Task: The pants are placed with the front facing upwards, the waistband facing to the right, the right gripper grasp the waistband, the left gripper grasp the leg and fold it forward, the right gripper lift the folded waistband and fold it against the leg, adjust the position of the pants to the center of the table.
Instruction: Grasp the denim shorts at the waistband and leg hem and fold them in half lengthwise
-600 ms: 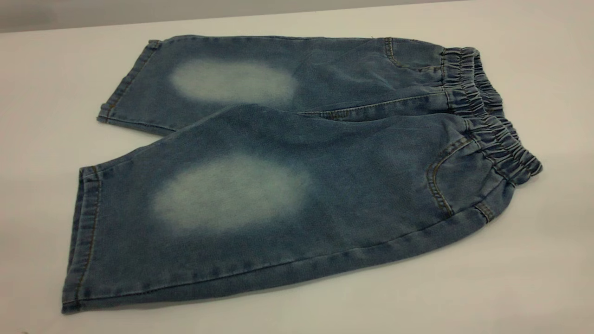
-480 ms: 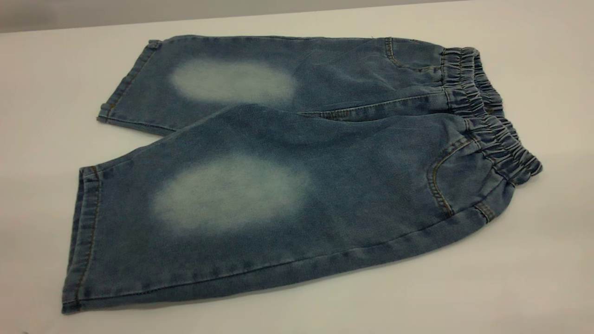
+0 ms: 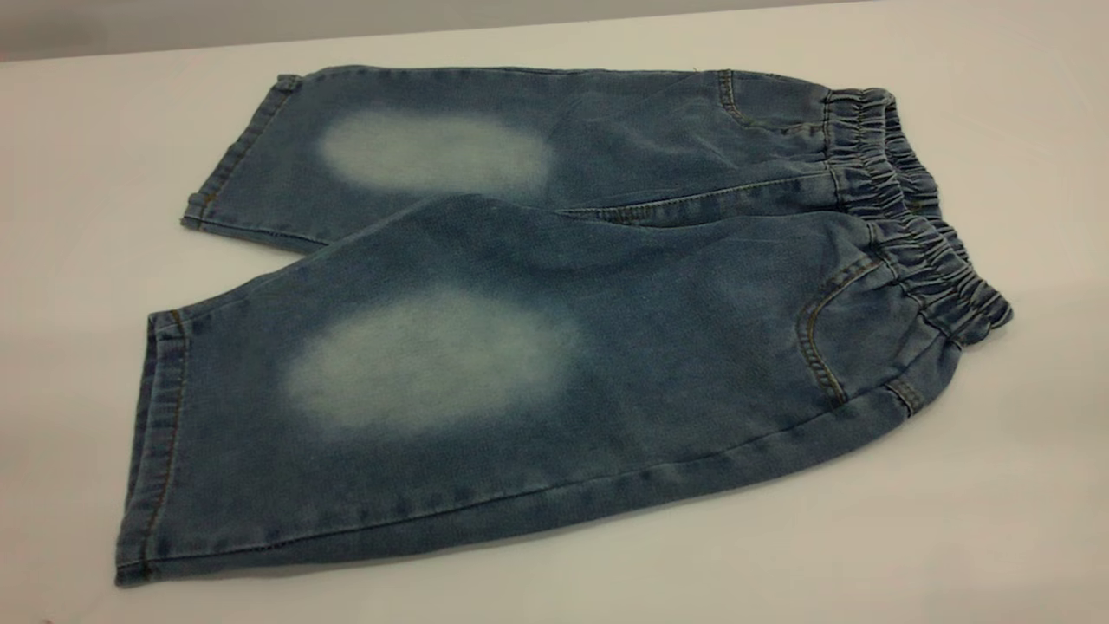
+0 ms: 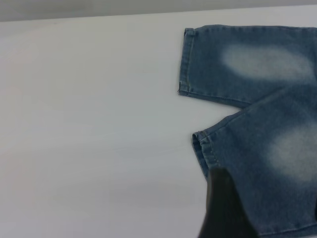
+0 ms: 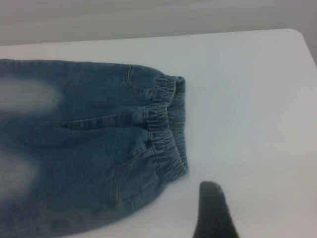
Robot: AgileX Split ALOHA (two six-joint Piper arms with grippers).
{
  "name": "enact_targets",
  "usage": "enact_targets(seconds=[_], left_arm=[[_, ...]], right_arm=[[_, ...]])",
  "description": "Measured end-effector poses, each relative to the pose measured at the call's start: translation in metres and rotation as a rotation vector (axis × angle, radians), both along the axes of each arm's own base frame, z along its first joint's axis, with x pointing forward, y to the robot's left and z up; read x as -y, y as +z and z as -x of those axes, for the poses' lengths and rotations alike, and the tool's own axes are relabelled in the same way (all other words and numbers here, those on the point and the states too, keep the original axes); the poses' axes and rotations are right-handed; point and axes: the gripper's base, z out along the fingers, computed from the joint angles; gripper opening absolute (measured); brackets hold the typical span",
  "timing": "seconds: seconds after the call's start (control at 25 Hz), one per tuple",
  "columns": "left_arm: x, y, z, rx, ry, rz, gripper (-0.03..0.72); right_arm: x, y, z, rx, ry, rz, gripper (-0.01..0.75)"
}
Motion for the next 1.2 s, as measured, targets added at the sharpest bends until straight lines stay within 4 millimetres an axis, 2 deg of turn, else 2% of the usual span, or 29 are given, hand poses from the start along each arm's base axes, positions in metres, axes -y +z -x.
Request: enact_targets(seconds=[1.2], left_arm=[[0.0000, 0.0011, 0.0000, 0.000, 0.000, 0.000, 0.389]], right_arm=[[-0.0011, 0.0011, 0.0001, 0.007, 0.006, -0.015, 0.386]])
